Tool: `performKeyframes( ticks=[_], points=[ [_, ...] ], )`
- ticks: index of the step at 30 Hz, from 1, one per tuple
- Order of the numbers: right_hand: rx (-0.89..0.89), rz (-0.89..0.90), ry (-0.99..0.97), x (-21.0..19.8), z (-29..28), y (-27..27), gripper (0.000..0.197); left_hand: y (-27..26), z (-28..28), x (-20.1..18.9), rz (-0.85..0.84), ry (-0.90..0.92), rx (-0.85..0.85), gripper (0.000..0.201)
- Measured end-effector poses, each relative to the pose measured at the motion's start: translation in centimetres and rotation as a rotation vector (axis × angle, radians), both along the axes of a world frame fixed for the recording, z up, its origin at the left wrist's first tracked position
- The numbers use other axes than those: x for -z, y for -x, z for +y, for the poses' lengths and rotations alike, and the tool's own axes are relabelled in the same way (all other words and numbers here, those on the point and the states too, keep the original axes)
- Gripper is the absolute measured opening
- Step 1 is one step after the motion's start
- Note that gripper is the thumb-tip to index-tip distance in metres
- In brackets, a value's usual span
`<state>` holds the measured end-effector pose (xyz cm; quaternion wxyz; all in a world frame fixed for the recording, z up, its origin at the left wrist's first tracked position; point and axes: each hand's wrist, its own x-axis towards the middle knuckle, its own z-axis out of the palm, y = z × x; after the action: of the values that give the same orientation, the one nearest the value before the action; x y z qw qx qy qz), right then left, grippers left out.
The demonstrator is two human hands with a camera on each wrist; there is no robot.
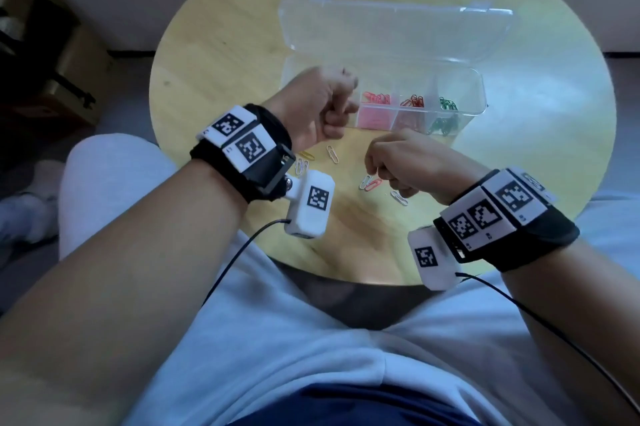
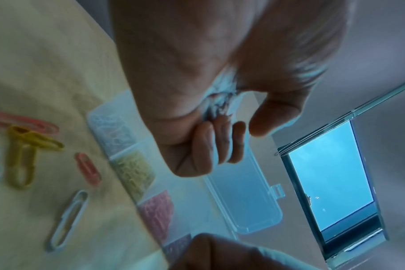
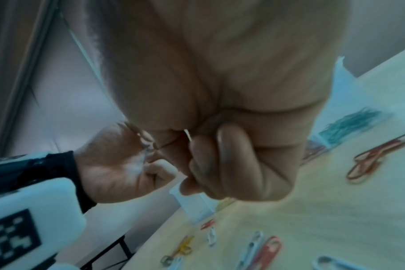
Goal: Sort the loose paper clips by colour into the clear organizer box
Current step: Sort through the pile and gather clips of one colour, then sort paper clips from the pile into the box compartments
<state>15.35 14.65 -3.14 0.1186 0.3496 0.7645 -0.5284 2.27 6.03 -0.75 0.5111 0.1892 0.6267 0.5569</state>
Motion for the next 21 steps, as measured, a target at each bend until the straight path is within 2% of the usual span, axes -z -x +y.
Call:
performKeyframes(
  ticks=[3, 6, 8, 11, 14, 17, 21],
  points=[
    [0.159, 0.143, 0.079, -0.8, -0.2, 1.3, 0.020, 0.7, 0.8, -1.1, 0.040, 0.047, -0.079, 0.011],
    [0.440, 0.348, 0.306, -2.4, 0.2, 3.2, 0.019, 1.5, 1.5, -1.5, 0.089, 0.093, -0.143, 0.023],
    [0.543, 0.442, 0.385, -3.7, 0.6, 4.8, 0.014, 1.8, 1.8, -1.4, 0.066, 0.093, -0.182, 0.027],
    [0.554, 0.505, 0.336, -4.7, 1.0, 7.0, 0.013, 2.0, 1.8, -1.2, 0.061, 0.094, -0.256, 0.028],
    [0.488, 0.391, 0.246, -4.4, 1.2, 8.5, 0.018, 2.2, 1.6, -1.0, 0.087, 0.106, -0.292, 0.024],
    [0.454, 0.297, 0.245, -3.6, 1.6, 8.7, 0.027, 2.1, 1.5, -0.9, 0.124, 0.134, -0.278, 0.016],
    [0.488, 0.434, 0.296, -3.8, 2.0, 7.1, 0.027, 2.1, 1.9, -1.4, 0.110, 0.104, -0.271, 0.011]
  ],
)
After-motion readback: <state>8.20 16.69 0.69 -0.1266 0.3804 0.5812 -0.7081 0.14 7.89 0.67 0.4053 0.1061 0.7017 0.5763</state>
